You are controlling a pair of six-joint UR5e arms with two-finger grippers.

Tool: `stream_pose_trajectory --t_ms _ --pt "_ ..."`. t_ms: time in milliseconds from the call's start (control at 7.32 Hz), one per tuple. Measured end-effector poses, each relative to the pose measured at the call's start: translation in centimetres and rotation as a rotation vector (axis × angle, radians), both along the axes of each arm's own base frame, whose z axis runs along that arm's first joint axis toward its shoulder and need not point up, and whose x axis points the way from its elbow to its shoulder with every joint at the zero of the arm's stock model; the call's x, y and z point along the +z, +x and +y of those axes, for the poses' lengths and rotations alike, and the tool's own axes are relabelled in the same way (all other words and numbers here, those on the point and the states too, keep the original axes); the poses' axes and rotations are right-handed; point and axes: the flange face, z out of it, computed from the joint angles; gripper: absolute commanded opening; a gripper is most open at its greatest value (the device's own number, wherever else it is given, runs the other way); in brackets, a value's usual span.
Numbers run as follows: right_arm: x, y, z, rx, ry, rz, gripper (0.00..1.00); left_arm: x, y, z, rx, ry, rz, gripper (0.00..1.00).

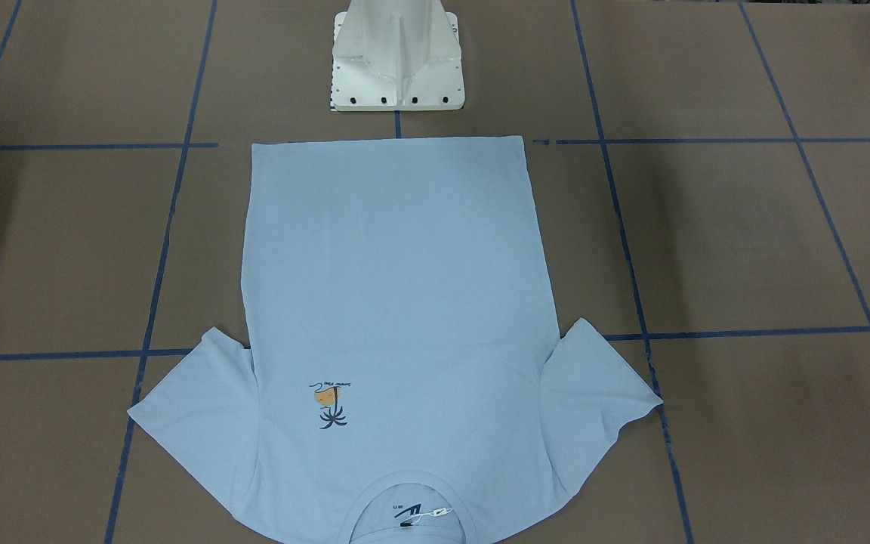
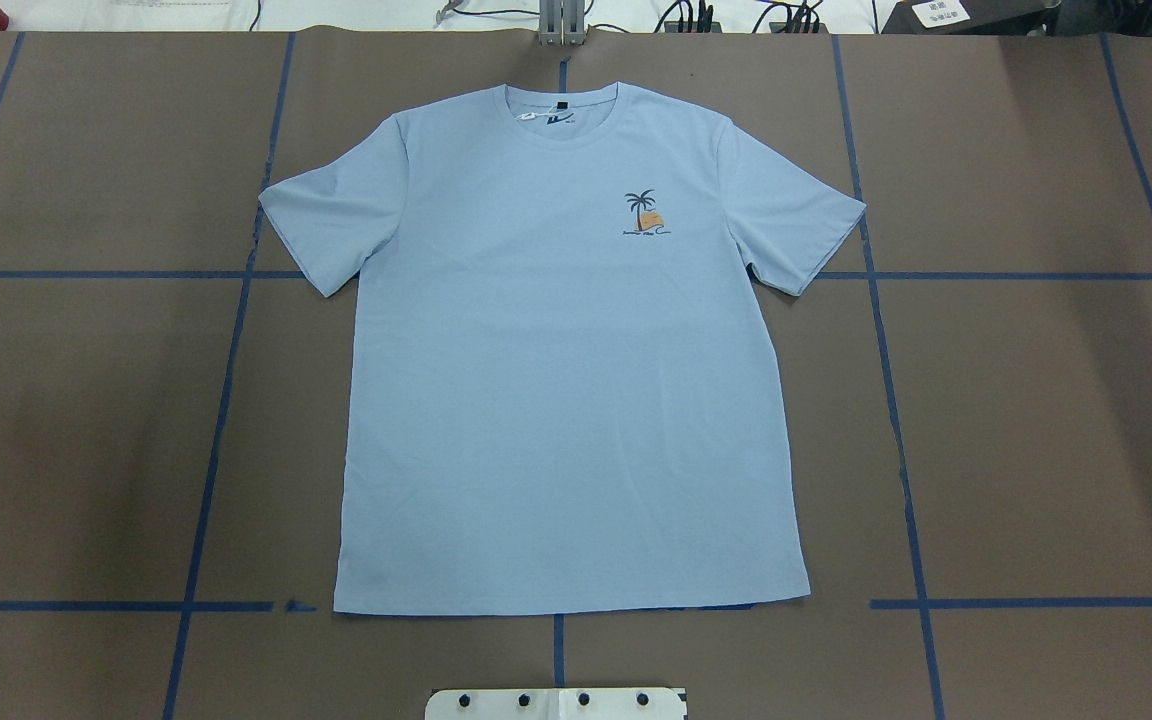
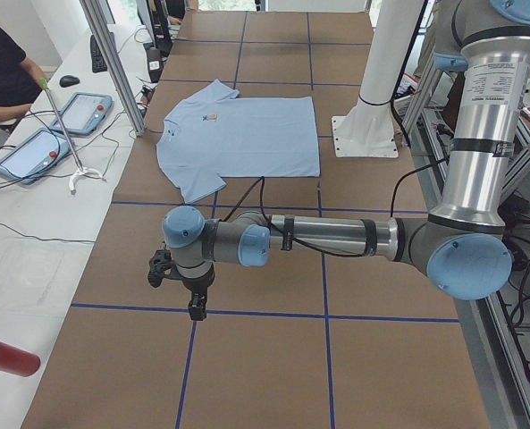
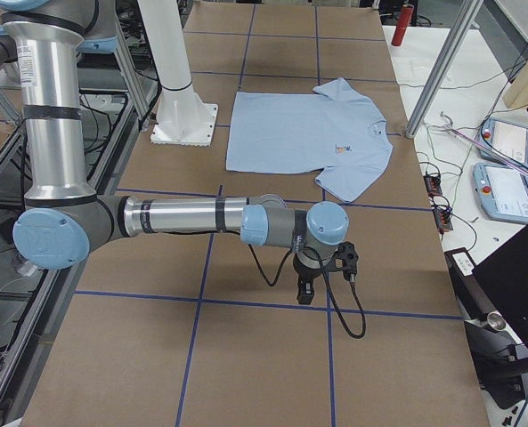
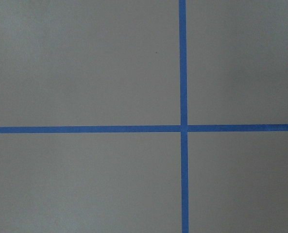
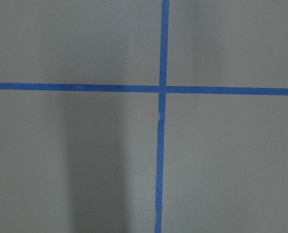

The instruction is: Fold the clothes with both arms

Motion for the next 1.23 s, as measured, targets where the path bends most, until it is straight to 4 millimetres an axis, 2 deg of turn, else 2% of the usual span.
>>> stream_pose_trajectory --t_ms 273,410,683,820,1093,1230 --pt "-0.6 0.0 -0.3 0.002 0.011 -0.002 1.00 -0.6 0.1 -0.4 0.001 0.014 0.000 1.00" --pt "-1.4 -0.1 -1.1 0.003 0.026 -0.007 1.00 -2.1 0.3 -1.4 0.001 0.048 0.002 1.00" --pt "-4.4 -0.7 -3.7 0.000 0.073 -0.047 1.00 -6.6 1.0 -4.4 0.009 0.214 0.012 1.00" --pt "-6.5 -2.3 -5.3 -0.021 0.101 -0.084 1.00 -8.2 2.8 -5.3 0.037 0.334 0.023 1.00" --pt "-11.2 -7.6 -9.1 -0.088 0.150 -0.119 1.00 -10.2 7.8 -5.7 0.102 0.478 0.061 1.00" --pt "-13.6 -10.0 -11.0 -0.107 0.161 -0.127 1.00 -11.2 8.8 -5.7 0.100 0.495 0.081 1.00"
